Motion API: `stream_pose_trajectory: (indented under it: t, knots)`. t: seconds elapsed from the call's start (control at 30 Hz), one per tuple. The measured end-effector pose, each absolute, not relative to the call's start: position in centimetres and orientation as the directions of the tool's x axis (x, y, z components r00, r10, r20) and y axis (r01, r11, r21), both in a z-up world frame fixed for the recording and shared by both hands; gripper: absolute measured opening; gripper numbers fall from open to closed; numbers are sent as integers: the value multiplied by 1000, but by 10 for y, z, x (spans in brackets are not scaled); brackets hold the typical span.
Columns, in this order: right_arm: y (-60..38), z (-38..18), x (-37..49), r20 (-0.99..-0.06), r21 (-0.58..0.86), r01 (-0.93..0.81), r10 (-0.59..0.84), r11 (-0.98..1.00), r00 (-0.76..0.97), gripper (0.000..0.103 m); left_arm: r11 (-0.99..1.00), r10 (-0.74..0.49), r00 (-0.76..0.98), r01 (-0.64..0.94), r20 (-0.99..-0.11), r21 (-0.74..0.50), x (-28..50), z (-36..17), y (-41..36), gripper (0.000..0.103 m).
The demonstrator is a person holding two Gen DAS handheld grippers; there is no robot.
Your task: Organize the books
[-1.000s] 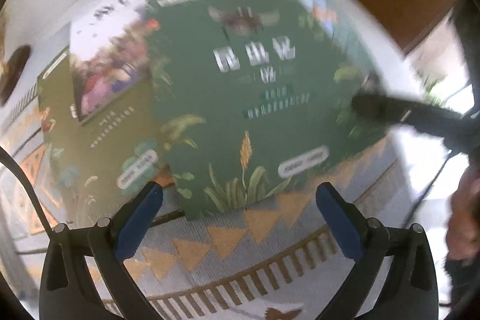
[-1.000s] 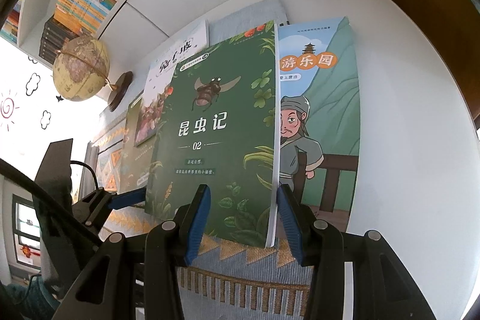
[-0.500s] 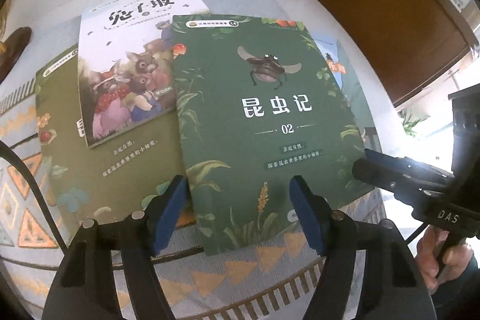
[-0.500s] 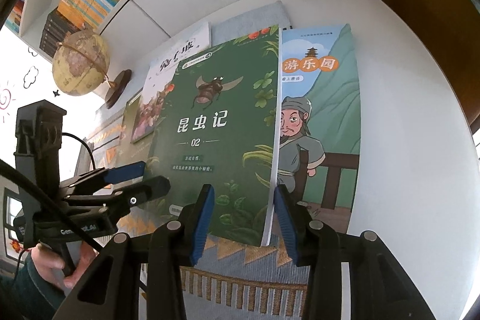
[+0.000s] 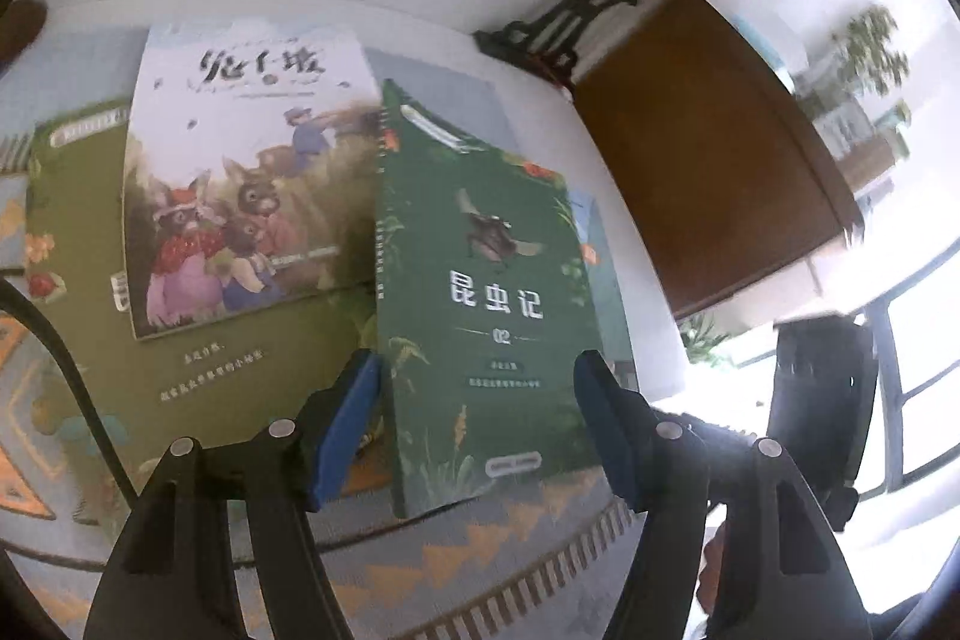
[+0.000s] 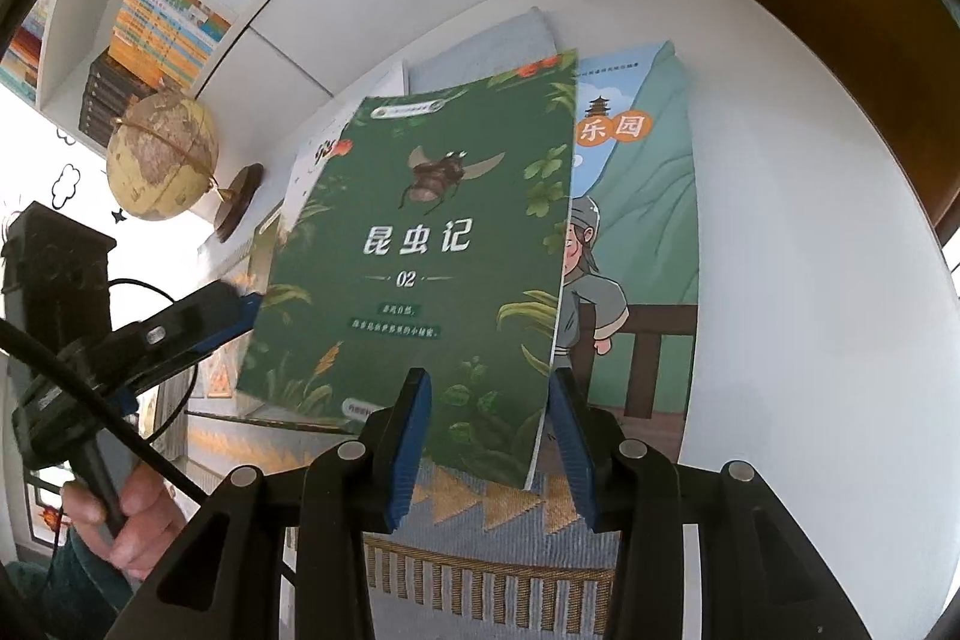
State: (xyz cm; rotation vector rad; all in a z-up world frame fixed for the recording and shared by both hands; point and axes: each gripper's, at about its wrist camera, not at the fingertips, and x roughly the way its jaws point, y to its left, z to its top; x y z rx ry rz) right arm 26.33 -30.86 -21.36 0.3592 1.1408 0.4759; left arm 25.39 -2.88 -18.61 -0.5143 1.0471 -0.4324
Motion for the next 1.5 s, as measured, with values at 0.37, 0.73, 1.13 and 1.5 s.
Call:
stream_pose_trajectory:
  t: [0.37, 0.73, 1.13, 1.5]
  knots:
    - [-312, -216, 264, -760, 529, -182, 558, 829, 333, 41, 761, -588, 415, -9, -694, -649, 267, -212, -31, 14]
    - [-340, -231, 271, -622, 760, 0, 727, 650, 290, 59, 429, -821, 362, -122, -442, -895, 289, -214, -22, 10]
    - [-360, -247, 270, -485, 870, 98, 801, 483, 351, 57, 213, -889, 335, -302, -312, -929, 293, -252, -17, 10]
    - [-365, -253, 270, -438, 898, 128, 819, 422, 372, 57, 238, -902, 288, -292, -322, -927, 301, -240, -31, 10]
